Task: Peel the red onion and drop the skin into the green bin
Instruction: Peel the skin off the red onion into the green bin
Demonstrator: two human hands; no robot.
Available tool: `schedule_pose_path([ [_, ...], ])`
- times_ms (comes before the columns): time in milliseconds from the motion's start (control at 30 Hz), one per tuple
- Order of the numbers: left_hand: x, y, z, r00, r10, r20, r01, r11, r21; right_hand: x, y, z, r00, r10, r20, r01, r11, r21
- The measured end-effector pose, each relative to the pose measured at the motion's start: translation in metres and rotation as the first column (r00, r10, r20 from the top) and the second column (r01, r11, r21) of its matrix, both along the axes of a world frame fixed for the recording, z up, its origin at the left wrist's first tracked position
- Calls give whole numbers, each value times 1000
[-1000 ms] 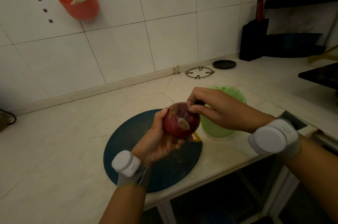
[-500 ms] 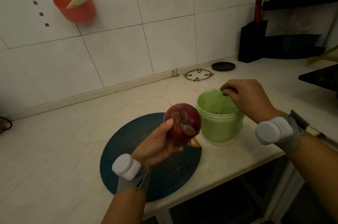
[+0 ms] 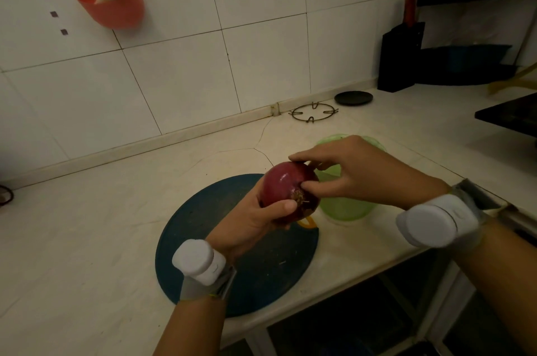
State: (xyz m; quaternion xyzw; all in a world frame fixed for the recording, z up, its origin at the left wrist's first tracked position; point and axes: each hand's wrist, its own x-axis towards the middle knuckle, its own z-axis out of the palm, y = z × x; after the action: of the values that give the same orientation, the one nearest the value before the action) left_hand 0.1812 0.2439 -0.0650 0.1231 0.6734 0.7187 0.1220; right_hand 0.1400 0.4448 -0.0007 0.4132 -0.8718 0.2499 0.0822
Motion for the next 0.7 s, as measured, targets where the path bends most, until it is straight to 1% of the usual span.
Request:
schedule_pose_path([
  [100, 2, -2, 2, 996, 45, -83, -52, 995, -80, 5, -4, 2, 999, -10, -42, 11, 999, 39],
  [300, 7, -3, 3, 977, 71, -201, -95, 989, -114, 9, -9, 0, 1000, -21, -8, 21, 999, -25],
  [433, 8, -5, 0, 969, 64, -238, -97, 987, -130, 13, -11, -1, 999, -22, -42, 21, 999, -28],
  [567, 9, -7, 0, 968, 63, -242, -93, 989, -115, 13, -10, 1, 1000, -9, -25, 7, 999, -45],
  [633, 10, -7, -1, 970, 65, -234, -90, 991, -95, 12, -10, 1, 1000, -9, -29, 7, 997, -78],
  [700, 11, -7, -1, 974, 62, -220, -79, 994, -70, 12, -10, -1, 1000, -22, -12, 20, 989, -145],
])
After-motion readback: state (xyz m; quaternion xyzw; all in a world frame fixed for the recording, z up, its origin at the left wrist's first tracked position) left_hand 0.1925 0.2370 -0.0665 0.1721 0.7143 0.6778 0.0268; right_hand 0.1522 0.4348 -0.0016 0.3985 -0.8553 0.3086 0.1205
